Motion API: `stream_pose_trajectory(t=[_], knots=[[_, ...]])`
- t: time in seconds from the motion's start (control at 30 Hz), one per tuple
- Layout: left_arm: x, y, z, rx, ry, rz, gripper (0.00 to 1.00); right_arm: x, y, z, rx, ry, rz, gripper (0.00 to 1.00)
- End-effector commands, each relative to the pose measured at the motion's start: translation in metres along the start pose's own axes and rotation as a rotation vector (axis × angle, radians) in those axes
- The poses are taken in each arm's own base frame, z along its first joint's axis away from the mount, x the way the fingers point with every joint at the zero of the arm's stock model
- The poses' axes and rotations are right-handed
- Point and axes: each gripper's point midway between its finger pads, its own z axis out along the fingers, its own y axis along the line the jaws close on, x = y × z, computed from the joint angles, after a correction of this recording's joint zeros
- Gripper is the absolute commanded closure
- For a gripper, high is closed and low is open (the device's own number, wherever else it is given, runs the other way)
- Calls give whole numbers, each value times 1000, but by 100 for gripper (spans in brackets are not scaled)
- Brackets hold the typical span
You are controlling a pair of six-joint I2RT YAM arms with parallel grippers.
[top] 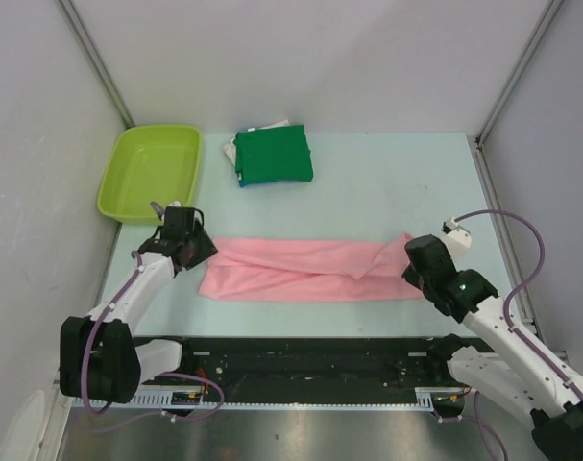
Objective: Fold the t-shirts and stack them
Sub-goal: Fold the tshirt
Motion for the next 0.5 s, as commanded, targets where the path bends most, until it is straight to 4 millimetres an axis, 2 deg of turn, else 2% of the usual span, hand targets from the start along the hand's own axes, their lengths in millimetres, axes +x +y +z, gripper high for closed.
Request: stream_pose_trajectory(t=[0.0, 0.07, 0.1, 0.17, 0.2, 0.23, 0.37, 0.4, 0.43, 0.47], knots=[[-6, 1, -10, -10, -37, -27, 27, 27, -27, -22, 78, 1, 76, 91], [-4, -2, -17, 19, -46, -31, 0, 25, -26, -30, 49, -27, 88, 62], [-8, -6, -26, 51, -70, -37, 0, 29, -20, -35, 15, -30, 80, 45], [-11, -15, -36, 108, -87, -34, 0, 17, -14, -39, -21, -93, 75, 25], [-14, -19, -41, 131, -102, -32, 0, 12, -5, -39, -52, -116, 49, 7], [-21, -26, -49, 163, -126, -35, 0, 6, -1, -37, -55, -143, 41, 1], [-32, -45, -48, 204, -118, -7, 0, -14, 20, -15, -31, -185, -18, 0], [-34, -47, -46, 201, -111, -6, 0, -19, 30, -1, -27, -189, 2, 0], [-40, -54, -45, 214, -115, 1, 0, -23, 27, 11, -18, -156, -3, 0], [-39, -58, -36, 209, -93, 14, 0, -32, 37, 21, -43, -170, 27, 0]])
